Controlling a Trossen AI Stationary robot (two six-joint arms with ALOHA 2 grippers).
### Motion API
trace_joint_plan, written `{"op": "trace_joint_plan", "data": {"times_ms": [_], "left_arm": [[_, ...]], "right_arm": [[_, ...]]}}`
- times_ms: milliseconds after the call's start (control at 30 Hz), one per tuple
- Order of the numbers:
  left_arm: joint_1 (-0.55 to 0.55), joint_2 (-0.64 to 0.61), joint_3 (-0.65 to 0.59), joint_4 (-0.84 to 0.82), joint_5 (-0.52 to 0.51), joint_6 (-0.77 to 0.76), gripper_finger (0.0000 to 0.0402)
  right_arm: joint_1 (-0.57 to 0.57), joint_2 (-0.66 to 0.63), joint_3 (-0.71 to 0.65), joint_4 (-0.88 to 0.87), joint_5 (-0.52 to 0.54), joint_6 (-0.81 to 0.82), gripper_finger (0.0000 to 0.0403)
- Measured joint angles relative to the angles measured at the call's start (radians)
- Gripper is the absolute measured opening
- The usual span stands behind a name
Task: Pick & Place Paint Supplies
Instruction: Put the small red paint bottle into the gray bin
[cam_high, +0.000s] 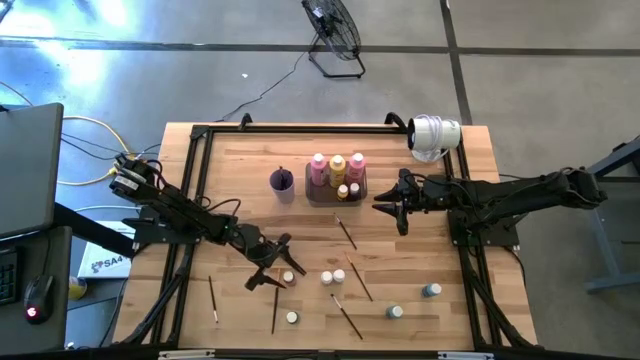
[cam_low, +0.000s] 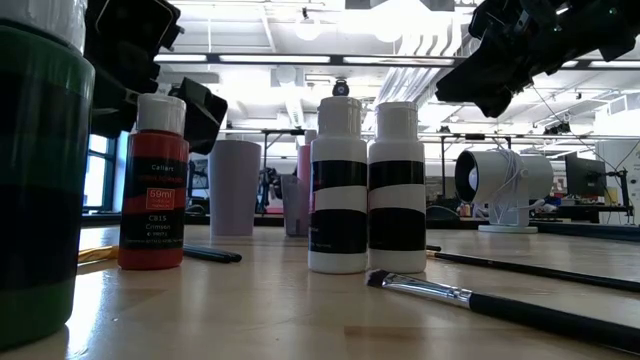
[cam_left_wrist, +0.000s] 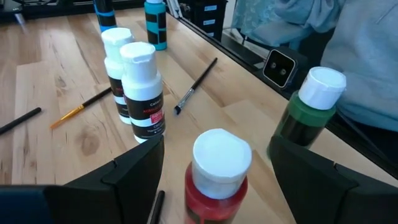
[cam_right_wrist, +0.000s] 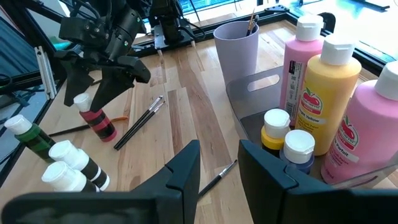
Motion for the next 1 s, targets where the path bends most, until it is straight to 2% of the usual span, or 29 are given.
{"op": "trace_joint_plan", "data": {"times_ms": [500, 1000], "left_arm": [[0.000, 0.000, -0.001, -0.014, -0.009, 0.011, 0.0191], [0.000, 0.000, -0.001, -0.014, -0.009, 0.011, 0.0141]], "right_arm": [[0.000, 0.000, 0.000, 0.000, 0.002, 0.000, 0.0100], [0.000, 0.000, 0.000, 0.000, 0.002, 0.000, 0.0100]]}}
